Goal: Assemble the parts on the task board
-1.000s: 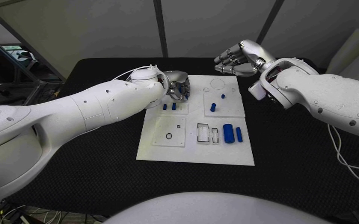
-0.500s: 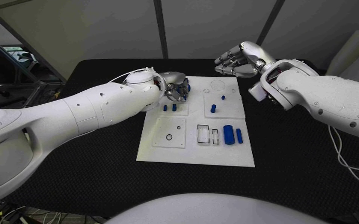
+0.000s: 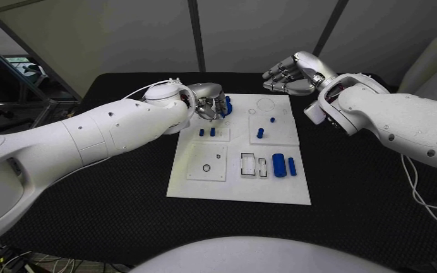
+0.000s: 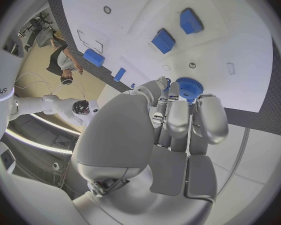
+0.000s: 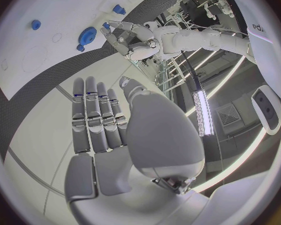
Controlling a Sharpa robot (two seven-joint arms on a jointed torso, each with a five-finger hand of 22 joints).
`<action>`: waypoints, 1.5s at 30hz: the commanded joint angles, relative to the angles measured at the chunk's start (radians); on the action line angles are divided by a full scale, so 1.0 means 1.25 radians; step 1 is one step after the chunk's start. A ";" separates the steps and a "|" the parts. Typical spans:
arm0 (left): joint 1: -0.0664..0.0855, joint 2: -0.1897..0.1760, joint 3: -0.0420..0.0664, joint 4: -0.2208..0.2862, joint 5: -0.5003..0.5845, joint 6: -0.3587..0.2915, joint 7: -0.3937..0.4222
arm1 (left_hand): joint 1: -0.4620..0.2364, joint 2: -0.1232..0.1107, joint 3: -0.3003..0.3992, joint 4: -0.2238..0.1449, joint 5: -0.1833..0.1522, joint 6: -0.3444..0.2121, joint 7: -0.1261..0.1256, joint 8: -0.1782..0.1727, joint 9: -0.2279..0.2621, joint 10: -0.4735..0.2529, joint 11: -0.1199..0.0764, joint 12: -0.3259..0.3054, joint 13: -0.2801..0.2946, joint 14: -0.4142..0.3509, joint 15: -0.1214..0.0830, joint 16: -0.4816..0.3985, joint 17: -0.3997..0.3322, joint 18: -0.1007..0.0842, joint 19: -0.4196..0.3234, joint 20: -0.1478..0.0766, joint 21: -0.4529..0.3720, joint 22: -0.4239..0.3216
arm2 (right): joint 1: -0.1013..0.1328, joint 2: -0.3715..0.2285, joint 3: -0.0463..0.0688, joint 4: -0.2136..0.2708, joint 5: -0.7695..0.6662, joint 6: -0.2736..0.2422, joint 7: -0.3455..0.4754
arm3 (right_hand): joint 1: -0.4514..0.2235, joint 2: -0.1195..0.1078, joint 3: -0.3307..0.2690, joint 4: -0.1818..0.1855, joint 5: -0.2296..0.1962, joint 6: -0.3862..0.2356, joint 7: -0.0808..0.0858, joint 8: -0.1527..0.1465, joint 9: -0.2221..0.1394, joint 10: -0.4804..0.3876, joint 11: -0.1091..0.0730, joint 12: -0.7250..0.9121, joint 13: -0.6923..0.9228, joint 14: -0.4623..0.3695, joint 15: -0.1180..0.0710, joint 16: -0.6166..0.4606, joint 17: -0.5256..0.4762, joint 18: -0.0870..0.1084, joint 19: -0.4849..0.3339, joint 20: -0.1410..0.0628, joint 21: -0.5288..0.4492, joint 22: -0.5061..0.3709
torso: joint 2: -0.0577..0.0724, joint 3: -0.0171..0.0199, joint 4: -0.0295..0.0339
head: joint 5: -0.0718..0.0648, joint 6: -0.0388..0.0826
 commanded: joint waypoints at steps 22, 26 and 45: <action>0.000 -0.079 0.014 0.044 0.032 0.019 -0.022 | -0.015 -0.004 0.009 -0.003 0.001 0.009 0.001 -0.007 -0.002 0.010 -0.003 -0.008 0.002 0.003 0.000 0.003 -0.001 -0.039 0.006 0.002 0.005 0.016 | 0.001 -0.004 0.000 0.000 0.000 0.004 0.006 | -0.006 0.006 -0.002 -0.003 0.004 -0.003 -0.001 -0.001 0.000 -0.008 0.000 -0.001 0.000 -0.001 0.006 -0.004 -0.002 0.009 0.008 0.001 -0.006 -0.002 | 0.001 0.0006 -0.0011 | 0.005 0.001; 0.000 -0.076 0.014 0.037 0.032 0.035 -0.030 | -0.017 -0.005 0.009 -0.003 0.000 0.009 0.001 -0.008 -0.002 0.011 -0.002 -0.009 0.003 0.003 0.001 0.004 -0.001 -0.039 0.006 0.002 0.005 0.016 | 0.001 -0.003 0.000 0.000 0.000 0.004 0.006 | -0.006 0.006 -0.002 -0.003 0.004 -0.003 -0.001 -0.001 0.000 -0.008 0.000 -0.001 0.000 -0.001 0.006 -0.004 -0.002 0.009 0.008 0.001 -0.006 -0.002 | 0.001 0.0008 -0.0011 | 0.007 -0.001; -0.007 -0.049 0.013 0.003 0.032 0.063 -0.043 | -0.023 -0.006 0.010 -0.002 0.000 0.011 0.000 -0.009 -0.003 0.014 -0.003 -0.011 0.004 0.003 0.001 0.005 -0.001 -0.039 0.006 0.002 0.005 0.016 | 0.001 -0.002 0.000 0.001 0.000 0.005 0.006 | -0.006 0.006 -0.002 -0.003 0.004 -0.003 -0.001 -0.001 0.000 -0.008 0.000 -0.001 0.000 -0.001 0.006 -0.004 -0.002 0.009 0.008 0.001 -0.006 -0.002 | 0.001 0.0003 -0.0012 | 0.008 -0.003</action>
